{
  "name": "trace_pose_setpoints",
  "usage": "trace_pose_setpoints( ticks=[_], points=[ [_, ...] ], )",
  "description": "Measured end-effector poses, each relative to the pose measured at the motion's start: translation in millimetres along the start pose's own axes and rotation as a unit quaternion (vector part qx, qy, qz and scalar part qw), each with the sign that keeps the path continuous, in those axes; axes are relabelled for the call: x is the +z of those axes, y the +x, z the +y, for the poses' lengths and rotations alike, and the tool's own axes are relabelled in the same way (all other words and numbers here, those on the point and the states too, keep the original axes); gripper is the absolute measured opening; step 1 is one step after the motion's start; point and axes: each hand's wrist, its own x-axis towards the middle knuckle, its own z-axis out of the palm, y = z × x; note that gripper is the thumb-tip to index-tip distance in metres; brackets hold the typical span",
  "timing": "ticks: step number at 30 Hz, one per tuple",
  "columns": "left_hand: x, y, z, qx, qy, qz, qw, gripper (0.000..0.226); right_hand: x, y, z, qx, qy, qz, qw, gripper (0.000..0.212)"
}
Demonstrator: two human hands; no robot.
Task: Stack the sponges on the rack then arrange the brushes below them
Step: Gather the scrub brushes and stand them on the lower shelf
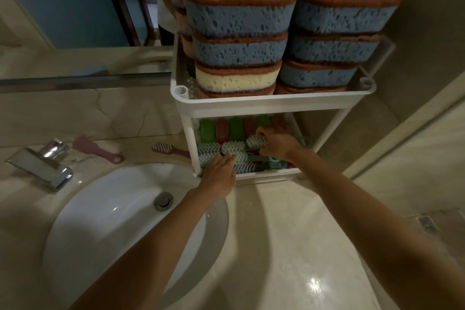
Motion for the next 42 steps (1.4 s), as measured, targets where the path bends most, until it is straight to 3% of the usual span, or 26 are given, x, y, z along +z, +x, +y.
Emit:
trace_pose_setpoints(
  ticks=[3, 8, 13, 20, 26, 31, 36, 42],
  points=[
    [3.6, 2.9, -3.2, -0.017, 0.033, -0.053, 0.998, 0.054, 5.9, -0.9, 3.6, -0.023, -0.071, -0.027, 0.997, 0.048],
    [5.3, 4.3, -2.8, -0.023, 0.024, -0.055, 0.998, 0.060, 19.3, -4.0, 3.7, -0.047, -0.095, 0.012, 0.994, 0.047],
    [6.7, 6.2, -3.5, -0.026, 0.021, -0.054, 0.998, 0.061, 35.6, -7.7, 7.4, -0.066, -0.079, 0.048, 0.994, 0.057],
    [7.9, 9.7, -2.8, -0.033, 0.017, -0.052, 0.998, 0.064, 48.5, -7.5, 15.4, -0.054, -0.050, 0.087, 0.993, 0.052],
    [7.7, 11.0, -4.1, -0.033, 0.016, -0.054, 0.998, 0.071, 56.7, -9.4, 22.1, -0.028, -0.006, 0.084, 0.996, 0.059],
    [6.5, 9.8, -3.4, -0.034, -0.021, -0.037, 0.999, 0.063, 55.3, -14.0, 16.2, -0.005, 0.038, 0.093, 0.995, 0.057],
    [3.7, -2.2, 2.9, -0.039, -0.098, 0.036, 0.994, 0.060, 59.1, -23.8, 8.6, 0.009, 0.073, 0.202, 0.977, 0.048],
    [-9.5, -52.0, -0.6, -0.030, -0.193, 0.111, 0.974, 0.038, 81.9, -53.7, -47.4, -0.104, 0.157, 0.362, 0.913, 0.028]
  ],
)
